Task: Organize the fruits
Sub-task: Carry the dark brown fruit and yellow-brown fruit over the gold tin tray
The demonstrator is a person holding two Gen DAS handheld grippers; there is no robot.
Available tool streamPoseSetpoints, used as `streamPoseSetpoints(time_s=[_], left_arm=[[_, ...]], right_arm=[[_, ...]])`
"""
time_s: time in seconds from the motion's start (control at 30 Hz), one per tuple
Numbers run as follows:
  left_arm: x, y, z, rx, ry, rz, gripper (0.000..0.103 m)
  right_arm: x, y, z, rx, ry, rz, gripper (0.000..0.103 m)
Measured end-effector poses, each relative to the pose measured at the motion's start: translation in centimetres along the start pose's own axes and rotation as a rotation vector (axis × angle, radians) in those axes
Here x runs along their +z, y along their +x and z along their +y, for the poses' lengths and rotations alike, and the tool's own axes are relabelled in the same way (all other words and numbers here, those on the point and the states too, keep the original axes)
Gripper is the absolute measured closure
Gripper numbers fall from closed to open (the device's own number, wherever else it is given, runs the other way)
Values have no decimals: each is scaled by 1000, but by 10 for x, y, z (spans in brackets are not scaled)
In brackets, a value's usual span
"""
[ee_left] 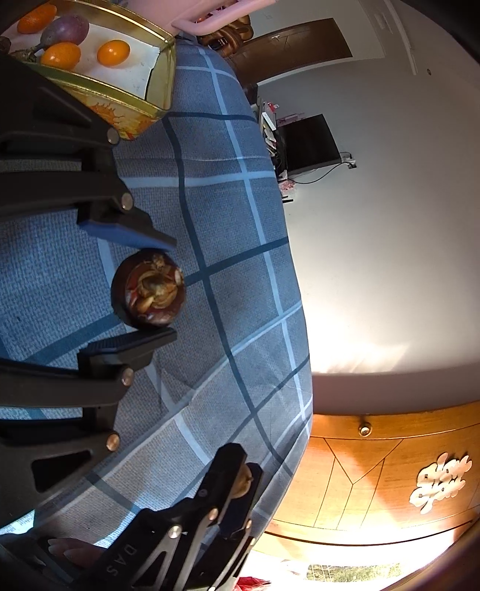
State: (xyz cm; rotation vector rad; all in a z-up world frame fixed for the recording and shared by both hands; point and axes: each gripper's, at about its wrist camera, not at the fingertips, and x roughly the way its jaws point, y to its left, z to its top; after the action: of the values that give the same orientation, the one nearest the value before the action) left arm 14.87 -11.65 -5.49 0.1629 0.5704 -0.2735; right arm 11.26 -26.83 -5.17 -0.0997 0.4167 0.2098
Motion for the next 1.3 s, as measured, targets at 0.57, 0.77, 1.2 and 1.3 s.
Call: streamPoseSetpoints(time_s=[0.57, 0.77, 1.2, 1.3], left_arm=[[-12, -36, 30, 29, -69, -21, 59], [-23, -45, 40, 27, -93, -20, 59], [-37, -60, 60, 41, -143, -23, 59], [-40, -62, 62, 43, -148, -23, 59]], right_arm=[[1, -9, 33, 71, -44, -9, 73], [3, -11, 50, 109, -50, -11, 73], [2, -12, 88, 169, -87, -12, 73], [3, -13, 95, 180, -98, -12, 73]])
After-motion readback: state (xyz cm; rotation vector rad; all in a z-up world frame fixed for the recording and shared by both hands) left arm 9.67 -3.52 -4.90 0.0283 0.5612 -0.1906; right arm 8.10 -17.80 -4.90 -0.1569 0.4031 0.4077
